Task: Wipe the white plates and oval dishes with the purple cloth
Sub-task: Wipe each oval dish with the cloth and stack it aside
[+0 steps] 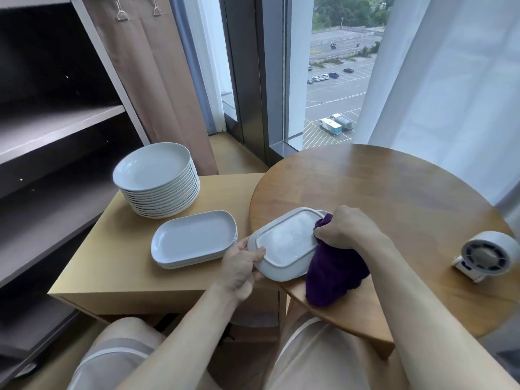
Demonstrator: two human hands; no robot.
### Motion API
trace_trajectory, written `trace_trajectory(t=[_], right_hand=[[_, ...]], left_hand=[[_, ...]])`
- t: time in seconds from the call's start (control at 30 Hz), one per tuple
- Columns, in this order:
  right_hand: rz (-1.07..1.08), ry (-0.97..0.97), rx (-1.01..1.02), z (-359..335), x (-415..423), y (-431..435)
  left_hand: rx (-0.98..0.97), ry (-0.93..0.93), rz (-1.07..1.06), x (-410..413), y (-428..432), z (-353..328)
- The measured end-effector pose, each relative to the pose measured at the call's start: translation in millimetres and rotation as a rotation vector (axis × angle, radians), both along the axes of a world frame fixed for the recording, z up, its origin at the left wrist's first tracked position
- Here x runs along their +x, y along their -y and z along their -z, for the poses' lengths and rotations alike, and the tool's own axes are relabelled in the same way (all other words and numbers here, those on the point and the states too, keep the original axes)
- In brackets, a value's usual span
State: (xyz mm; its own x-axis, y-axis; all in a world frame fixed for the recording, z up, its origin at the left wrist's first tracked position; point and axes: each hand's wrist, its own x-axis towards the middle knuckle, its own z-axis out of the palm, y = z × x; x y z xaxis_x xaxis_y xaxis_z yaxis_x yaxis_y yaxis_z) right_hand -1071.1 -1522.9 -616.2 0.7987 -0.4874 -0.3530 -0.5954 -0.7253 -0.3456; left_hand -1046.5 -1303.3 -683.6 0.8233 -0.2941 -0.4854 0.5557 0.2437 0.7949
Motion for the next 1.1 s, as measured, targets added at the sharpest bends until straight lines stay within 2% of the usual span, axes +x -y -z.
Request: trace_trajectory(t=[0.3, 0.43, 0.6, 0.8, 0.93, 1.1], right_hand=[[-0.373, -0.093, -0.103, -9.9, -9.8, -68.2], [-0.505, -0.027, -0.143, -8.2, -15.2, -96.2], [-0.561, 0.025, -0.197, -8.8, -18.1, -106.7], [-0.676, 0.226, -0.374, -6.1, -16.7, -127.4], [-0.646, 0.273, -0.31, 2.5, -10.7, -117.2], [-0.492, 0.294, -0.14, 12.1, 3.0, -96.6]], left_hand=[[-0.003, -0.01, 0.01, 3.1, 2.5, -0.9], [0.021, 0.026, 0.033, 4.4, 0.3, -3.0], [0.007, 0.067, 0.082, 2.0, 2.5, -6.7], [-0.04, -0.064, 0.121, -1.7, 1.3, -0.7], [-0.021, -0.027, 0.126, -4.1, 2.1, 2.4], [-0.005, 0.024, 0.111, -4.0, 4.3, 6.9]])
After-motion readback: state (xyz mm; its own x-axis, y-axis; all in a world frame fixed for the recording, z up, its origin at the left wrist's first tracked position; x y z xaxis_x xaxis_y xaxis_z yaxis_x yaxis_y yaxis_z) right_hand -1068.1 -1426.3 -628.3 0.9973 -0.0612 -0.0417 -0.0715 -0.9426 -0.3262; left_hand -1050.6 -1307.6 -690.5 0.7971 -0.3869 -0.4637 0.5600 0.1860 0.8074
